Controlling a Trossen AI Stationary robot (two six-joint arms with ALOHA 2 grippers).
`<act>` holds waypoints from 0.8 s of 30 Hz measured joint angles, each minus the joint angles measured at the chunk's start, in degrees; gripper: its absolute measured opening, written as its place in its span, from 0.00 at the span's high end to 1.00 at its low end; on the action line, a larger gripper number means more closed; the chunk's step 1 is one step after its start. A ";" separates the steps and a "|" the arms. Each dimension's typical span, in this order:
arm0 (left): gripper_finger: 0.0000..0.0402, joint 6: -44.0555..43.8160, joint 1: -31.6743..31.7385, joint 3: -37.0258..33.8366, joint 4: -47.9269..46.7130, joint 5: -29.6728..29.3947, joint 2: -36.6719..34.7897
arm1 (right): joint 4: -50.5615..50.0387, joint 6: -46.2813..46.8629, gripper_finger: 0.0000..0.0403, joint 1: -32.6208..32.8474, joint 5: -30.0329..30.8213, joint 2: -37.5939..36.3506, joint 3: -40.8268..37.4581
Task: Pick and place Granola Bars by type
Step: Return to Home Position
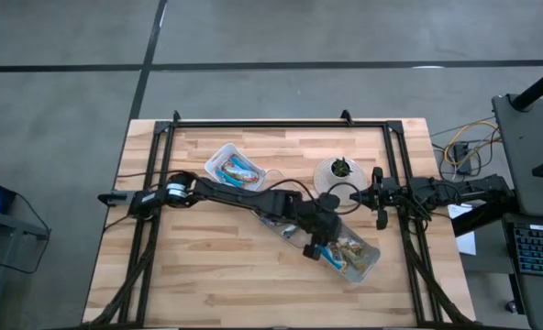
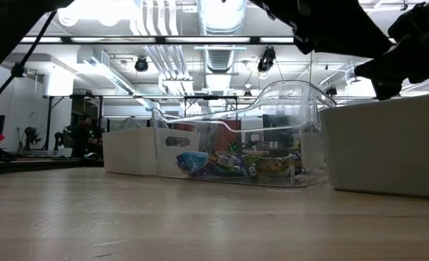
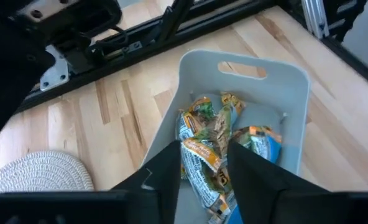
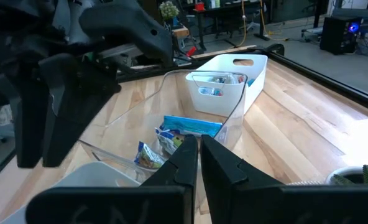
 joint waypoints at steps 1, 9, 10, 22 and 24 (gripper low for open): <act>0.73 -0.83 0.00 0.00 -0.06 0.00 -0.19 | 0.00 0.00 0.97 0.00 0.02 -0.01 0.02; 0.99 -6.54 -0.33 0.00 -3.50 3.29 -3.45 | -0.01 0.00 0.97 0.00 0.03 0.00 0.02; 0.99 -6.74 -0.38 0.00 -3.47 3.37 -4.56 | 0.10 0.00 0.97 0.00 0.04 0.00 0.01; 1.00 -6.63 0.21 -17.61 -1.30 2.58 -24.77 | -0.01 0.00 0.97 0.02 -0.03 0.00 0.02; 1.00 -6.68 0.60 -23.99 1.45 2.52 -30.13 | 0.00 0.00 0.97 0.00 -0.01 0.00 0.02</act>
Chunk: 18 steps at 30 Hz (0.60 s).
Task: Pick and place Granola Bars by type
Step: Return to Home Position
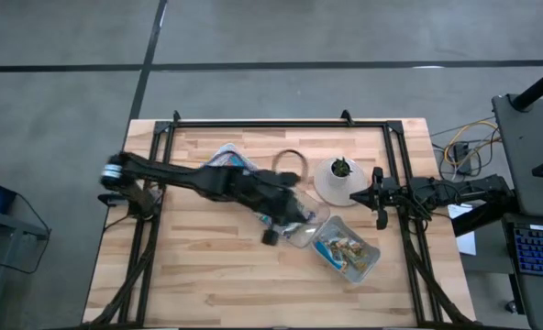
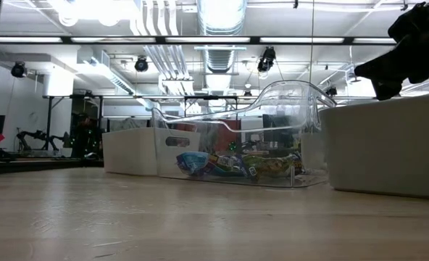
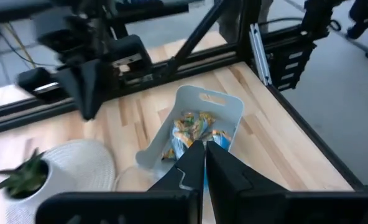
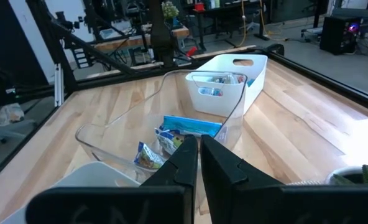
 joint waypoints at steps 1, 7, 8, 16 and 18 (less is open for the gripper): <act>1.00 -0.04 0.21 -3.40 1.80 -0.16 -2.67 | 0.01 0.00 0.97 0.00 -0.01 0.00 0.00; 1.00 0.54 1.68 -23.33 11.03 -0.82 -19.60 | -0.01 0.00 0.97 0.01 -0.01 0.02 0.00; 1.00 0.54 2.07 -25.98 11.51 -0.82 -22.49 | -0.01 0.00 0.97 0.00 -0.01 0.02 0.00; 1.00 -0.21 5.39 -42.10 11.62 -1.76 -40.71 | -0.01 0.00 0.97 0.02 -0.01 0.02 0.00; 1.00 -0.28 6.14 -45.43 11.69 -1.77 -44.85 | -0.01 0.00 0.97 0.00 0.01 0.02 0.00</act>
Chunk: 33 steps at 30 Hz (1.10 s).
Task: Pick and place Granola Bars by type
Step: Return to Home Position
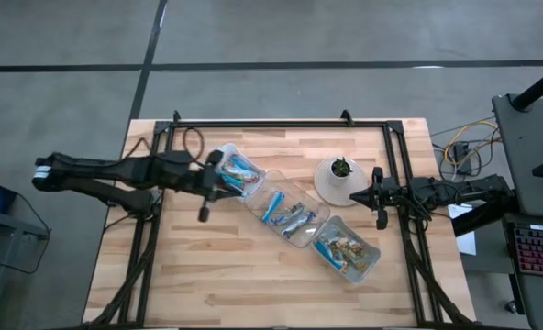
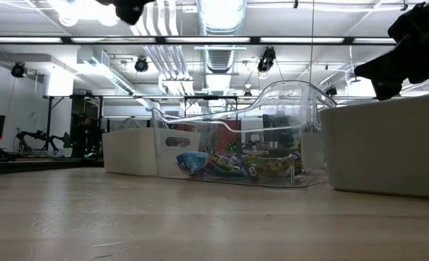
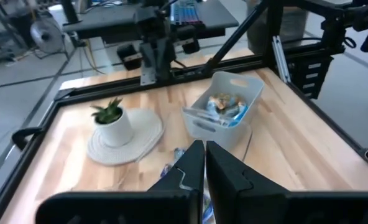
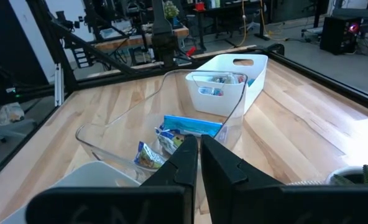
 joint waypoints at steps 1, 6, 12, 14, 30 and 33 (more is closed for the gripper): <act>1.00 -0.04 0.29 -1.65 0.08 -0.04 -1.93 | 0.02 0.00 0.97 0.00 0.00 0.00 0.00; 1.00 -1.32 1.38 -8.83 0.40 0.05 -11.14 | 0.00 0.00 0.97 0.00 0.00 0.00 0.00; 1.00 -1.63 1.91 -17.14 0.66 -0.08 -20.69 | 0.02 0.00 0.97 0.00 0.00 0.00 0.00; 1.00 -1.43 1.93 -20.05 1.07 -0.08 -23.70 | 0.00 0.00 0.97 0.00 0.00 0.00 0.00; 1.00 -1.59 1.95 -36.10 5.61 -0.08 -40.43 | 0.00 0.00 0.97 0.00 0.00 0.00 0.00; 1.00 -2.00 1.93 -37.41 6.97 -0.06 -42.00 | 0.00 0.00 0.97 0.00 0.02 0.00 0.00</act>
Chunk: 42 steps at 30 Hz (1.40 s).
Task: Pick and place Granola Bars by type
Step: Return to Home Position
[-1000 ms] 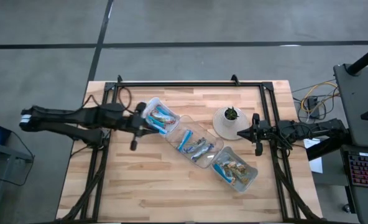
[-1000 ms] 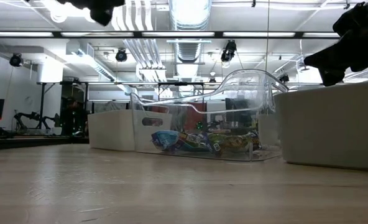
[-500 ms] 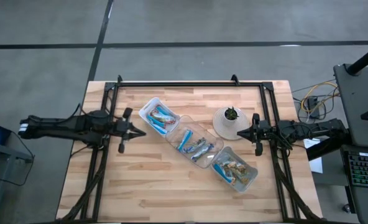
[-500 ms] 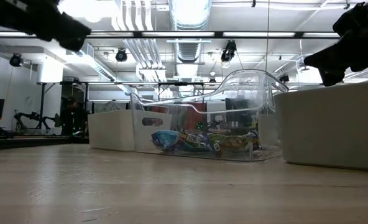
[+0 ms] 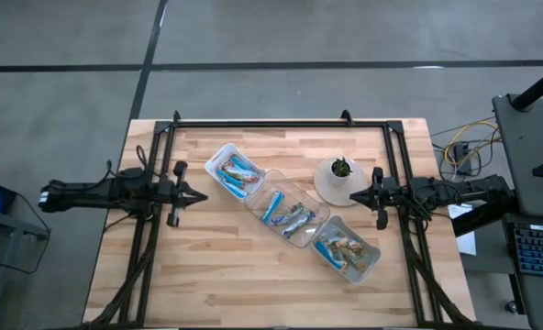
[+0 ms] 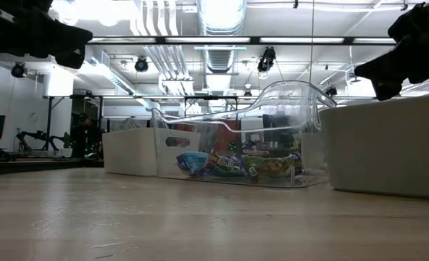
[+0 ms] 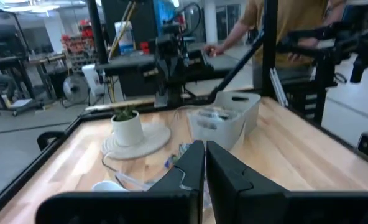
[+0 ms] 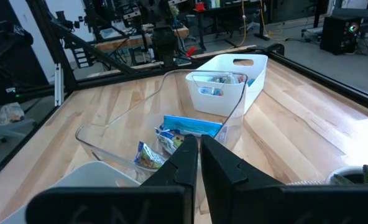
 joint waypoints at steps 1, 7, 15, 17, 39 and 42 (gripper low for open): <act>1.00 -0.50 0.01 -0.36 0.57 0.06 -0.45 | 0.00 0.00 0.97 0.00 0.00 0.00 0.00; 1.00 -3.03 0.00 -2.74 6.13 4.46 -1.63 | 0.00 0.00 0.97 0.00 0.00 0.00 0.00; 1.00 -3.42 0.00 -5.93 6.20 7.06 -2.07 | 0.00 0.00 0.97 0.00 0.00 0.00 0.00; 1.00 -3.59 0.00 -6.36 7.22 7.04 -2.59 | 0.00 0.00 0.97 0.00 0.00 0.00 0.00; 1.00 -4.98 0.00 -11.33 6.54 5.32 -8.64 | 0.02 0.00 0.97 0.00 0.00 0.02 0.00; 1.00 -4.94 0.00 -11.33 5.74 0.52 -8.61 | 0.02 0.00 0.97 0.00 0.00 0.02 0.00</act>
